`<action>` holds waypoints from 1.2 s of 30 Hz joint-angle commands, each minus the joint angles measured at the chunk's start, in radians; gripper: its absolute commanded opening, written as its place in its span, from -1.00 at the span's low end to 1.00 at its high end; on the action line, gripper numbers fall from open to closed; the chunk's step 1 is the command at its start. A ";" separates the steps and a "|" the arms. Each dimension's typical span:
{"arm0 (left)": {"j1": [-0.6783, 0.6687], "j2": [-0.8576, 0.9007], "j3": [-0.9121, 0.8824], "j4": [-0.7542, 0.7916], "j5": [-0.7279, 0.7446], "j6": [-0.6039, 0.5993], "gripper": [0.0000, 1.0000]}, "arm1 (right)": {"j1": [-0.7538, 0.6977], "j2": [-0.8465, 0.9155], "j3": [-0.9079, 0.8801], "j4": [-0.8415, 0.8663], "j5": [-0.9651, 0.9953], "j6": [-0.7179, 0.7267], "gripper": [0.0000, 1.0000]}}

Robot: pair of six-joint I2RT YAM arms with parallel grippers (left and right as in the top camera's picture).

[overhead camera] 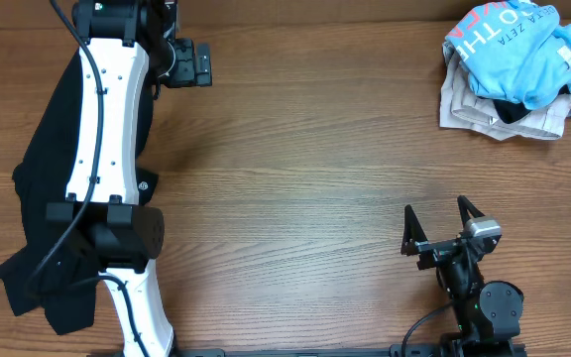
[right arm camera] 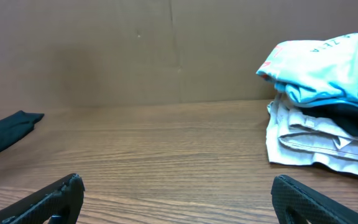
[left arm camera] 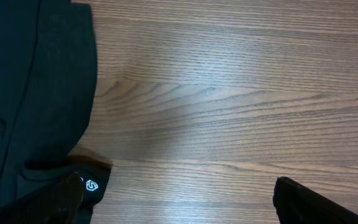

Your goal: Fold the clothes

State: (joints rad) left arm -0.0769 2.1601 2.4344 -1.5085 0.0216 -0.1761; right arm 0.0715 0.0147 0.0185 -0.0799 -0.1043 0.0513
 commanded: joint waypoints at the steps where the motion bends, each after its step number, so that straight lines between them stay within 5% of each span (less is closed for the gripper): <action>1: -0.002 -0.005 0.008 -0.002 -0.003 0.012 1.00 | -0.008 -0.012 -0.010 0.003 0.021 -0.003 1.00; 36: -0.053 -0.079 0.006 -0.002 -0.003 0.012 1.00 | -0.008 -0.012 -0.010 0.003 0.021 -0.003 1.00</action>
State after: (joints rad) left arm -0.0994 2.1567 2.4344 -1.5085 0.0212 -0.1761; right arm 0.0715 0.0147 0.0185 -0.0799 -0.0967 0.0513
